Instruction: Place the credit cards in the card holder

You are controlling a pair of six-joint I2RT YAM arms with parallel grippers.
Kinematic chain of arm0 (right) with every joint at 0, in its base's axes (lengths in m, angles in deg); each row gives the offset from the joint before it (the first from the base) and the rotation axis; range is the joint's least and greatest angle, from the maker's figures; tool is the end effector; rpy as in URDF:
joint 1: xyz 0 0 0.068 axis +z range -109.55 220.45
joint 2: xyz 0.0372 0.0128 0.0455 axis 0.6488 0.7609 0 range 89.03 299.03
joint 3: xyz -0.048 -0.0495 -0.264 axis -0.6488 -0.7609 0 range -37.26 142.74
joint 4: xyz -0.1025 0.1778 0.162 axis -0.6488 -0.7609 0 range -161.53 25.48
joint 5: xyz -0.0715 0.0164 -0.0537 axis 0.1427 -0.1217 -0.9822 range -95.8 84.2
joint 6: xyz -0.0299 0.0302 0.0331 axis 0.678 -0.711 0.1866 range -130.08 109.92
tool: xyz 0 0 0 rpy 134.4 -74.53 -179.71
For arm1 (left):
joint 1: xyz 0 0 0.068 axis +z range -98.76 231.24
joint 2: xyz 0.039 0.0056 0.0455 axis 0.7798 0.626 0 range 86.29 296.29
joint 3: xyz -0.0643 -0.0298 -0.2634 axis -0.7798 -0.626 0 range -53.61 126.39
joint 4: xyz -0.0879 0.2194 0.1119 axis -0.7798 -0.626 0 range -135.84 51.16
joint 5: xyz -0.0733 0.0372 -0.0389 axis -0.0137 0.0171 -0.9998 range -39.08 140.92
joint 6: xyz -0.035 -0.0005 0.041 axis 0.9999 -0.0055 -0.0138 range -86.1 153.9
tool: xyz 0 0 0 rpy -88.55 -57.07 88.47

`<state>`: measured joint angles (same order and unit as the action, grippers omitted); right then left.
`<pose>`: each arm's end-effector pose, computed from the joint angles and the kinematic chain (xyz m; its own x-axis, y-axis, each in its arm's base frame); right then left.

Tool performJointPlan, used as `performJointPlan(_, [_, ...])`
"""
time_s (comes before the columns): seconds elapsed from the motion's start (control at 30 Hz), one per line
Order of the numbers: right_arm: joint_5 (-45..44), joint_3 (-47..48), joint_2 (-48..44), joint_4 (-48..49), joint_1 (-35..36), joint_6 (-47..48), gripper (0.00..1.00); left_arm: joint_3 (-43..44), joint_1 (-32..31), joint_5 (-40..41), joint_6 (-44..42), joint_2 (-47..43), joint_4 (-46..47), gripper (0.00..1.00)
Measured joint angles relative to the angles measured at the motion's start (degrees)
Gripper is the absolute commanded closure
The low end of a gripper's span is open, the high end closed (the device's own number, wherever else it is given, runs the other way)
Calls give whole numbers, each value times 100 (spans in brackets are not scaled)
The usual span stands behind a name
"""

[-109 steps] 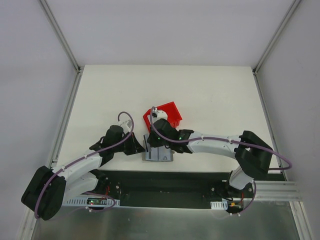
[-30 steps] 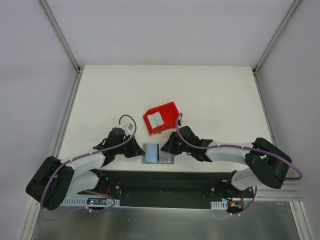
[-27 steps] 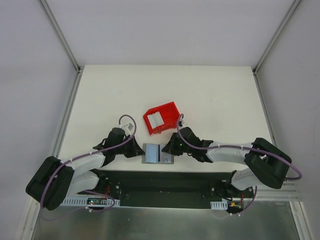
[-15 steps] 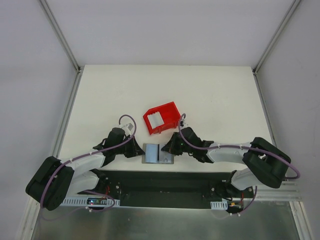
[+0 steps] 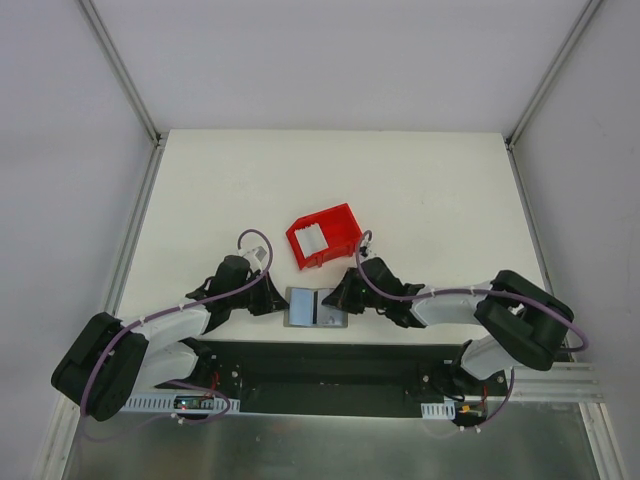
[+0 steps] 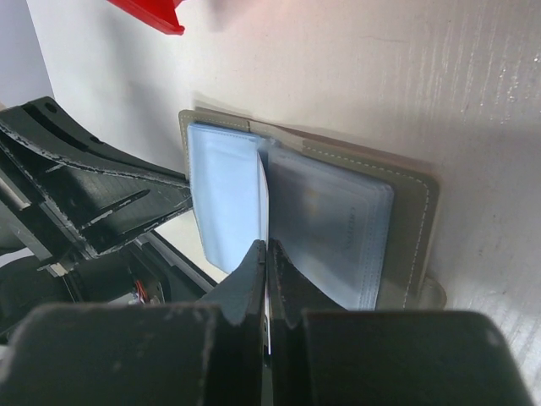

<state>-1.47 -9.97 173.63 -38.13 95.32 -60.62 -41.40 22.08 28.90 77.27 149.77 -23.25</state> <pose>0.1543 0.2238 0.1464 -0.8463 0.1351 -0.5152 -0.3137 0.6554 0.6871 0.1587 -0.1038 0.1337 -0.8631 -0.2475 -0.4403 0.1720 0.6757 -0.7168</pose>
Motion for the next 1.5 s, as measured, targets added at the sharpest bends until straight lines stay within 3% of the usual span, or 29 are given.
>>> performJointPlan(0.93, [269, 96, 949, 1043, 35, -310, 99, 0, 2, 20, 0, -17, -15, 100])
performJointPlan(1.23, [155, 221, 868, 791, 122, -245, 55, 0, 2, 15, 0, -17, -20, 100])
performJointPlan(1.33, [-39, 332, 448, 122, 162, -24, 51, 0, 0, 13, 2, -17, -17, 100])
performJointPlan(1.5, [-372, 688, 192, -887, 203, 345, 53, 0, 0, 11, 0, -17, -20, 100])
